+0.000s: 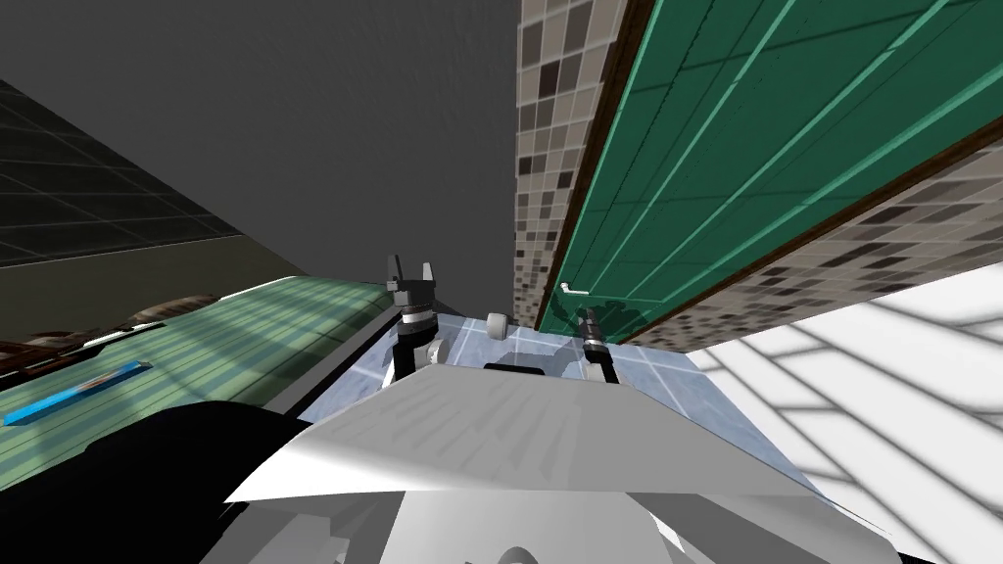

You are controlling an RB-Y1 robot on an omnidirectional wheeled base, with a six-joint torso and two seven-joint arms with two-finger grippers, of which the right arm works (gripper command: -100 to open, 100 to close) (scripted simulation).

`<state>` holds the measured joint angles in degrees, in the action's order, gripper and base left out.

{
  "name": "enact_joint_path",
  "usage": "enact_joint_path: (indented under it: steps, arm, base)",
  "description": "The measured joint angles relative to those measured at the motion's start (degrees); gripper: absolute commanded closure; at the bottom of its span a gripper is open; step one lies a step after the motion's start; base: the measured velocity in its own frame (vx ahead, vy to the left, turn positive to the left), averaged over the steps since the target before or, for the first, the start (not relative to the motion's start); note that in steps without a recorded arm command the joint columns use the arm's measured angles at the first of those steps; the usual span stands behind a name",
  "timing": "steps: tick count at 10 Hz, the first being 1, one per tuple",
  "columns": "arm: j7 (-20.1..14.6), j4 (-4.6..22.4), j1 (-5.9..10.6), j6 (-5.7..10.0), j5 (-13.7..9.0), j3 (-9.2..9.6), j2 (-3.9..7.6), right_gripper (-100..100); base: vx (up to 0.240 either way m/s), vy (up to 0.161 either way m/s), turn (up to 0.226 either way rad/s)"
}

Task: Pull the door open

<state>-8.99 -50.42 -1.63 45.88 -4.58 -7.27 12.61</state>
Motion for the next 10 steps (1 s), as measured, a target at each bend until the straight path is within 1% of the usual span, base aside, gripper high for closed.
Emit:
enact_joint_path:
  steps: [1, 2, 4, 5, 6, 8, 10]
  arm:
    - [-0.15, 2.50, 0.94, 0.70, -0.16, -0.14, 0.32, -100]
    - [-0.15, 3.67, 1.35, 0.73, -0.30, -0.27, 0.36, -100]
    - [-0.49, 7.69, 2.87, 1.51, -0.62, -0.54, 1.00, -100]
    - [-0.62, 9.16, 3.27, 1.89, -0.74, -0.62, 1.21, -100]
    - [-0.67, 9.91, 3.42, 1.92, -0.85, -0.73, 1.28, -100]
    - [-0.81, 13.47, 5.00, 2.67, -1.08, -0.94, 1.68, -100]
    - [-1.04, 16.13, 5.96, 3.12, -1.33, -1.15, 2.08, -100]
  base:
    - [0.063, -0.045, 0.123]
    - [0.071, -0.046, 0.136]
    - [0.070, -0.049, 0.119]
    - [0.064, -0.045, 0.076]
    - [0.061, -0.044, 0.094]
    - [0.047, -0.047, 0.101]
    - [0.042, -0.034, 0.068]
